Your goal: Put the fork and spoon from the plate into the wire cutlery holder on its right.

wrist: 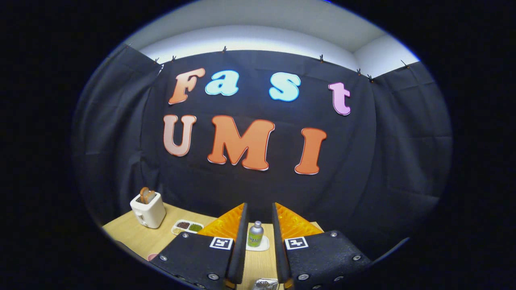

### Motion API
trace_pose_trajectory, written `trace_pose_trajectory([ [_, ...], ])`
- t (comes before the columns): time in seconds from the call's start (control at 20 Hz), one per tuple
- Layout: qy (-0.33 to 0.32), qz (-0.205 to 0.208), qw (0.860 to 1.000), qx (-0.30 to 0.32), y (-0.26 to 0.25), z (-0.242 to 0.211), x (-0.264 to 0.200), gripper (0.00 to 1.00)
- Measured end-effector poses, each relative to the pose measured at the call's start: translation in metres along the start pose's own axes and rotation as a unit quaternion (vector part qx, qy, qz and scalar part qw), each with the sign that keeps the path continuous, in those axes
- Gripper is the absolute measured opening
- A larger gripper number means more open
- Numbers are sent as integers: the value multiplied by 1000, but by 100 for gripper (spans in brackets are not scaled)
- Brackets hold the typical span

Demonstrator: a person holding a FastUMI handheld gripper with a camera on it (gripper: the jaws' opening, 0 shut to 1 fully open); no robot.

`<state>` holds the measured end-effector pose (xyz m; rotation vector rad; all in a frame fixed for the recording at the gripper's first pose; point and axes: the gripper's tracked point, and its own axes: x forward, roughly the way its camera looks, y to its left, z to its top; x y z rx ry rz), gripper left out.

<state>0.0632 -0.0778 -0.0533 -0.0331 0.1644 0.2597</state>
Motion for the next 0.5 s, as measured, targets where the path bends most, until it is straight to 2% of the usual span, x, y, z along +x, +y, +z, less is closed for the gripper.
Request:
trace_pose_trajectory([
  [0.05,-13,1,1000,3,1,9,-1,34],
  [0.3,-46,15,999,23,6,27,-6,69],
  [0.5,-75,24,997,20,4,35,-10,85],
])
